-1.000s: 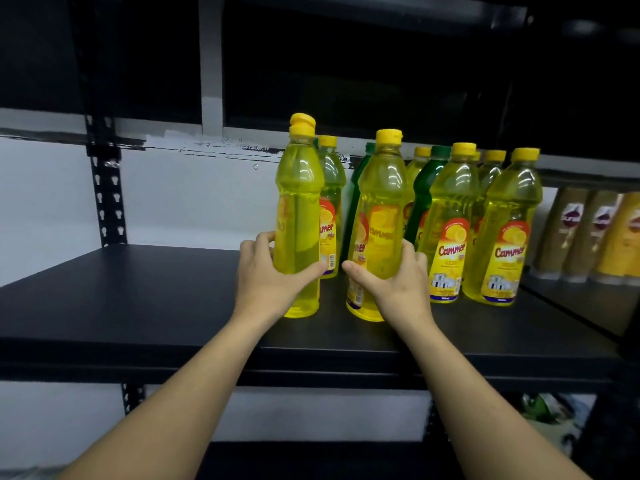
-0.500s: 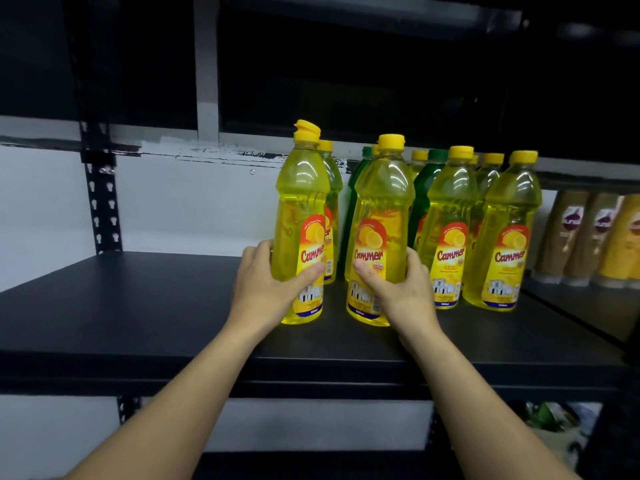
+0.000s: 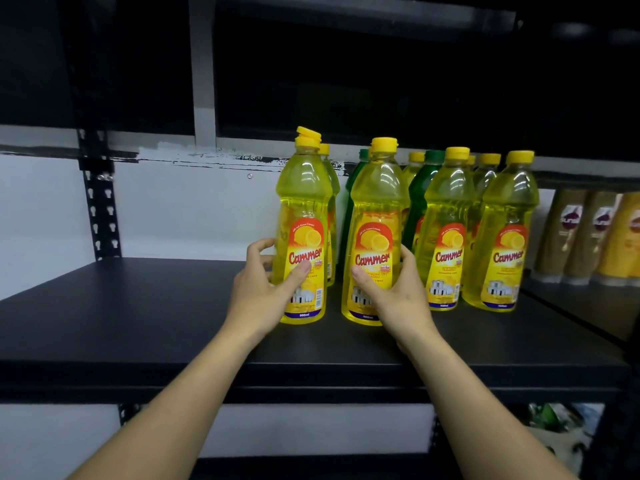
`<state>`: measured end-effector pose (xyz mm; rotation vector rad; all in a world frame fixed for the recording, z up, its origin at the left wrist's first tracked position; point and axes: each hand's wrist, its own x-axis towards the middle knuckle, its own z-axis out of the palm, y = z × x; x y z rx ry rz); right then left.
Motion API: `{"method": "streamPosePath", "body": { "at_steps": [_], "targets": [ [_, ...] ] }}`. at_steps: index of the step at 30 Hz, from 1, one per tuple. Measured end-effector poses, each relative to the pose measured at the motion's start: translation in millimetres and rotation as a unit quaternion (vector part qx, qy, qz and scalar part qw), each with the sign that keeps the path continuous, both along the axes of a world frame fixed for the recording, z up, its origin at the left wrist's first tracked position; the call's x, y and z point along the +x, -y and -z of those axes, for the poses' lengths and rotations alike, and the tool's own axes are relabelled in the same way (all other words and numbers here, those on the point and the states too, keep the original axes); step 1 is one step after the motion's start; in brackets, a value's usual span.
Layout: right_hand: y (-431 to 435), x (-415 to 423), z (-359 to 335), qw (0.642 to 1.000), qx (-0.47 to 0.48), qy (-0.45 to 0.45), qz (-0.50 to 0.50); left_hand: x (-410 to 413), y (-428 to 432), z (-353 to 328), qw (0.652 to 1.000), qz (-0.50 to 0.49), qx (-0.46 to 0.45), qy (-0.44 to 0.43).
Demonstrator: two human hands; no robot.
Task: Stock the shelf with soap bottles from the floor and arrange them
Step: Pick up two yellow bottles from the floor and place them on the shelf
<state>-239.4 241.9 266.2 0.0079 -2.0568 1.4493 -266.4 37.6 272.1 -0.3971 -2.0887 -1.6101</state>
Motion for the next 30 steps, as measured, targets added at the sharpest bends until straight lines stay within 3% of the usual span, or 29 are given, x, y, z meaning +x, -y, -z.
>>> {"method": "streamPosePath", "body": {
  "at_steps": [9,16,22,30],
  "targets": [
    [1,2,-2,0.999,-0.027,0.007,-0.038,5,0,-1,0.999,0.037,-0.001,0.010],
    [2,0,-2,1.000,0.002,0.001,-0.025,1,-1,-76,0.989,-0.052,-0.037,-0.136],
    [0,-4,1,1.000,-0.002,0.005,-0.026,-18,1,-135,0.948,-0.086,-0.216,-0.216],
    [-4,-11,8,1.000,-0.004,0.005,-0.022,-35,-3,-132,0.940,-0.088,-0.216,-0.250]
  ]
}}
